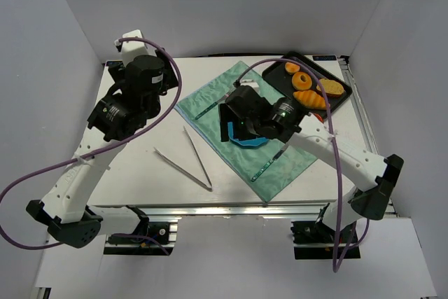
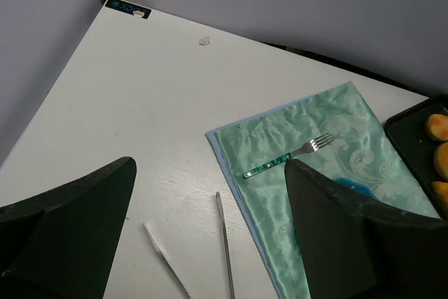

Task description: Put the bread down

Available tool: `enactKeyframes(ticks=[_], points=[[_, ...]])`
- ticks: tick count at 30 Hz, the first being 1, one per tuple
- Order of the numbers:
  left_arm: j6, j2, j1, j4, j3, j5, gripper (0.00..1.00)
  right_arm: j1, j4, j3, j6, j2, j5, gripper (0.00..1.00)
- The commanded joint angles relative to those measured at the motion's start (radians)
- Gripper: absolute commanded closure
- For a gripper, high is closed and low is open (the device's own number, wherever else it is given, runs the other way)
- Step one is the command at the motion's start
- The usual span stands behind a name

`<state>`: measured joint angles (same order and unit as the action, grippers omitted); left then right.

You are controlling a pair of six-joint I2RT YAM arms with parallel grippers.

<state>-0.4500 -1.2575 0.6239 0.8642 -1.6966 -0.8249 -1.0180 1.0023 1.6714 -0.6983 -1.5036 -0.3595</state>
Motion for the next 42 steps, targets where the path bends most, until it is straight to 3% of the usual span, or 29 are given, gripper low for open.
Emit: enactKeyframes(ticks=[1, 4, 14, 21, 27, 42], points=[[-0.006, 0.007, 0.0, 0.042, -0.011, -0.011, 0.02, 0.007, -0.07, 0.045, 0.089, -0.007, -0.007, 0.11], [-0.019, 0.006, 0.0, 0.073, -0.02, -0.031, 0.02, 0.013, -0.204, -0.04, 0.222, 0.02, 0.051, 0.11], [-0.026, 0.061, 0.0, 0.087, 0.029, -0.06, 0.02, 0.001, -0.64, -0.426, 0.384, -0.001, 0.231, 0.11], [-0.01, 0.055, 0.002, 0.134, 0.015, -0.086, 0.02, -0.071, -0.74, -0.371, 0.474, -0.182, 0.238, 0.11], [-0.009, 0.053, 0.0, 0.168, -0.002, -0.089, 0.02, -0.142, -0.737, -0.268, 0.477, -0.34, 0.13, 0.11], [-0.004, 0.063, 0.0, 0.193, 0.006, -0.083, 0.02, -0.174, -0.717, -0.193, 0.444, -0.517, 0.071, 0.11]])
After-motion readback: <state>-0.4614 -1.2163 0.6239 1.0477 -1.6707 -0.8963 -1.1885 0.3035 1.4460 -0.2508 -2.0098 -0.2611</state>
